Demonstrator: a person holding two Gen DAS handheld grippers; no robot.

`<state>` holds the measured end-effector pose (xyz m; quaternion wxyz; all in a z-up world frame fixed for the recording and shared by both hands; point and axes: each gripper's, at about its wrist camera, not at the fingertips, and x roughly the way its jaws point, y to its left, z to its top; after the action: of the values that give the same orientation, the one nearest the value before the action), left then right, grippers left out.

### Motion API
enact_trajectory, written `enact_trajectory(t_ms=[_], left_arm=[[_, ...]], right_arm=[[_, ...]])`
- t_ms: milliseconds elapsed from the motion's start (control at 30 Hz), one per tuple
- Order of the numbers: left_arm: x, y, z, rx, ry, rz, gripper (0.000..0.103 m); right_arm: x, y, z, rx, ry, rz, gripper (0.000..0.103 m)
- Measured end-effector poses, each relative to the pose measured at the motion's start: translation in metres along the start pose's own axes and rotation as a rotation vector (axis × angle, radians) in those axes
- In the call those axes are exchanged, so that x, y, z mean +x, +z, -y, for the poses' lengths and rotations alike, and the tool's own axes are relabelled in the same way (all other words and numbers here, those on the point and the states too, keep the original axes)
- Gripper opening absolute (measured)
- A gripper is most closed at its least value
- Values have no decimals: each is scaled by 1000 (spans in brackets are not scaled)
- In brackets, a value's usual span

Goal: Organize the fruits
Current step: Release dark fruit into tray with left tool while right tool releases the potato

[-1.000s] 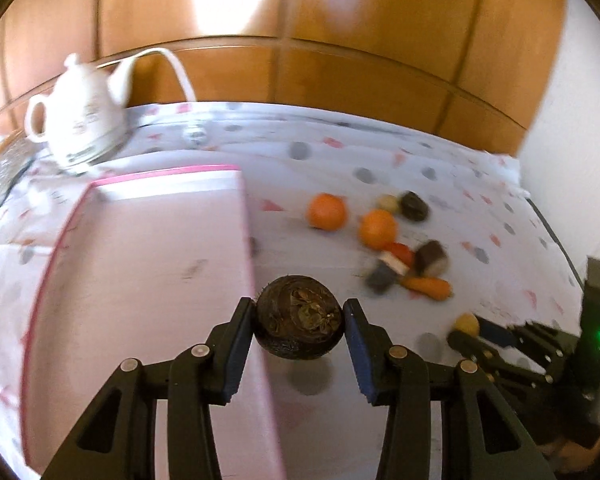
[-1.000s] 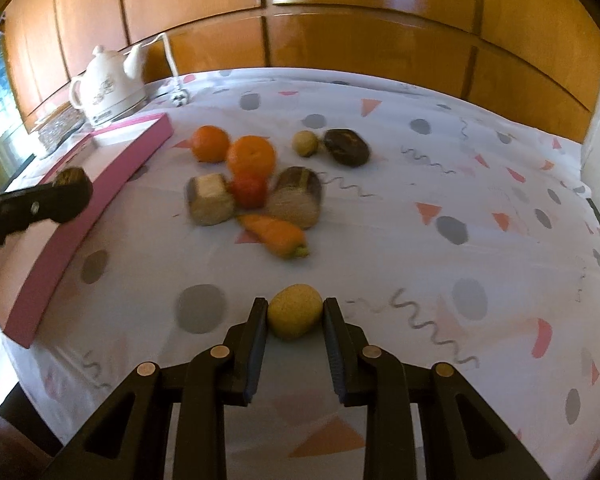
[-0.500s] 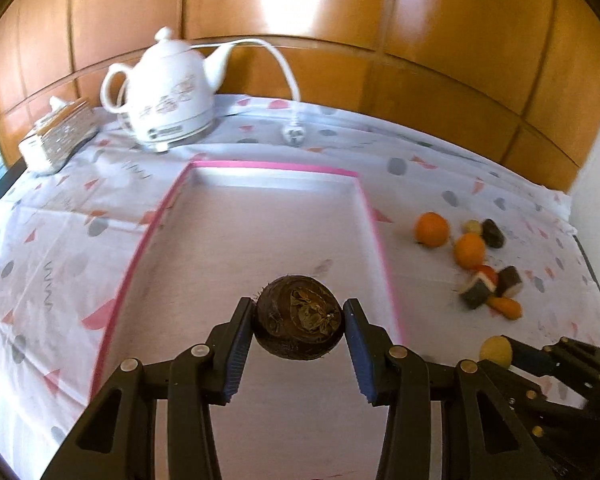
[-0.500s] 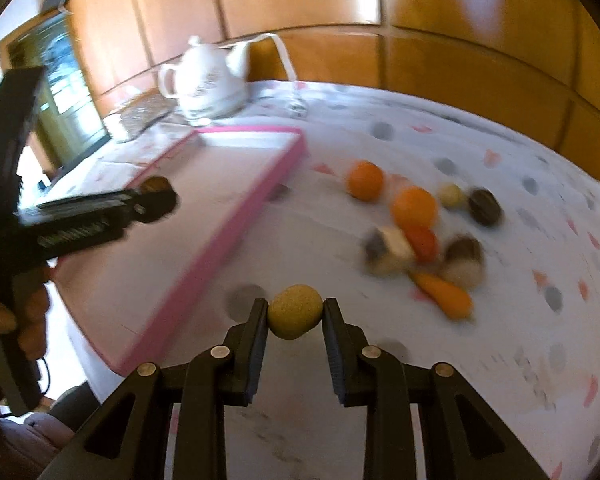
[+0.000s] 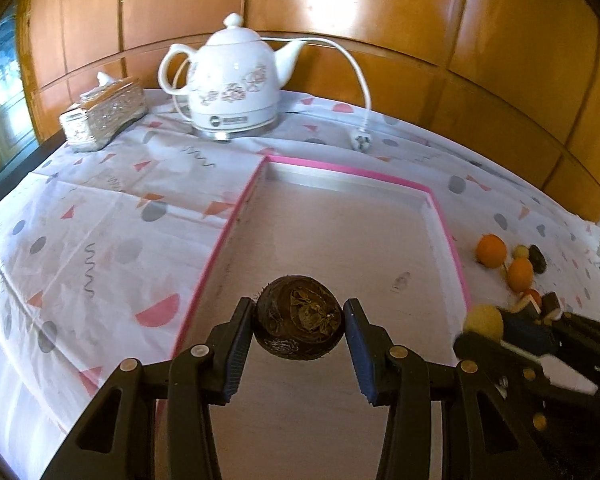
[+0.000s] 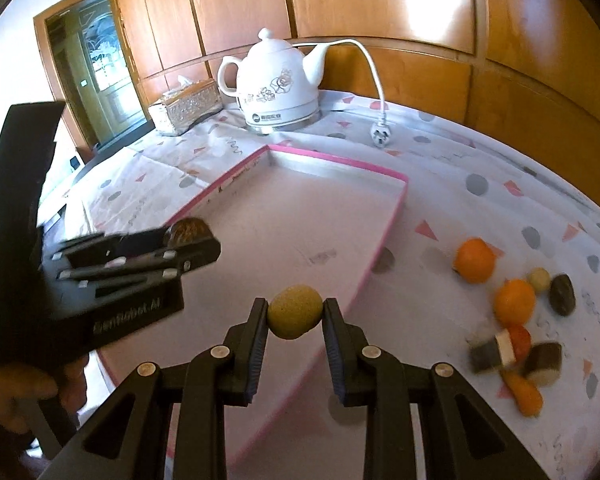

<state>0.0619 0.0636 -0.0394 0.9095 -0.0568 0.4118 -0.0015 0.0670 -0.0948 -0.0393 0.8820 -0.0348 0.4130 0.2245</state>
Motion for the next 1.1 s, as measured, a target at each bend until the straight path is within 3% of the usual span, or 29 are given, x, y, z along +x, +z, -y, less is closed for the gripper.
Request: enact_trajectory(t_ms=[300, 1100], left_arm=[[-11, 2, -9, -34, 2, 29, 59], [-28, -15, 37, 51, -93, 35, 66]], right_arm=[[12, 18, -7, 34, -35, 20, 34], [-37, -25, 37, 208, -179, 92, 34]])
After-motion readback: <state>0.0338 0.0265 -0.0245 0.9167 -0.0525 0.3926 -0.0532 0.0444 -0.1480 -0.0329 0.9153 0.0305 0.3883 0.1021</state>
